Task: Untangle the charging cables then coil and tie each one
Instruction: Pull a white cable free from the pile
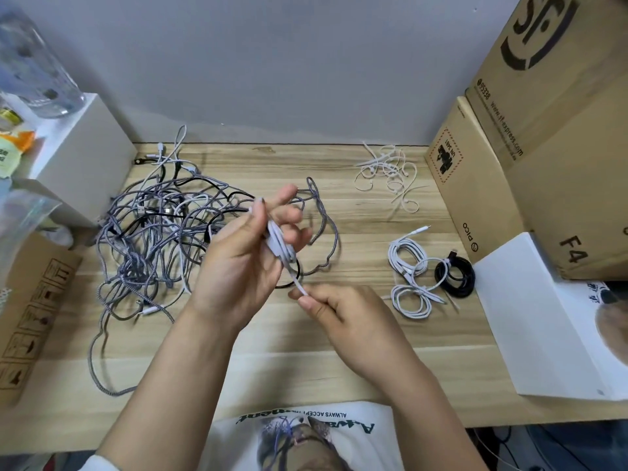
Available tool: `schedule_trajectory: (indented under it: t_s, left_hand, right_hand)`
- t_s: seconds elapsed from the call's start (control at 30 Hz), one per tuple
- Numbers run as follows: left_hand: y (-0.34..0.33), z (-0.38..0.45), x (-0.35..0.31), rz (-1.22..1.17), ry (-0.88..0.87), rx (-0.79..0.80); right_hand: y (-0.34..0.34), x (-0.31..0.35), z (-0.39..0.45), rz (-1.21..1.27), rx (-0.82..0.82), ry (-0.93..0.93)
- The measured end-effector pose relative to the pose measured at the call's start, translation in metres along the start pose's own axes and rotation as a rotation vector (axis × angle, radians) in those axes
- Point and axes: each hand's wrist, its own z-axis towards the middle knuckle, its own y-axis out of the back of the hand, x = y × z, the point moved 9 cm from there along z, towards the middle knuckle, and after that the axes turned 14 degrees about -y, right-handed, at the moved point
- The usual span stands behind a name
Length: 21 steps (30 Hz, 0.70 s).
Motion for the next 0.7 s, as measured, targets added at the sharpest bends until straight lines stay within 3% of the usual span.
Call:
schedule_trajectory:
  t_s: [0.1, 0.2, 0.37, 0.47, 0.57, 0.7]
  left_hand:
    - [0.005, -0.005, 0.011, 0.233, -0.003, -0.017]
    - [0.0, -0.011, 0.024, 0.434, 0.095, 0.132]
    - [-0.01, -0.03, 0.032, 0.97, 0.215, 0.414]
    - [-0.019, -0.038, 0.038, 0.945, 0.271, 0.517]
    - [-0.024, -0.039, 0.033, 1.034, 0.266, 0.586]
    - [-0.039, -0.05, 0.028, 0.876, 0.359, 0.78]
  right_hand:
    - [0.004, 0.009, -0.007, -0.208, -0.014, 0.048]
    - [0.015, 0.023, -0.016, -0.267, -0.04, 0.145]
    - [0.041, 0.023, -0.016, 0.105, -0.04, 0.124]
    - [0.05, 0.008, -0.007, 0.293, -0.122, 0.059]
    - [0.052, 0.004, -0.001, 0.239, -0.174, 0.064]
    - [0.048, 0.029, -0.01, 0.023, -0.196, 0.364]
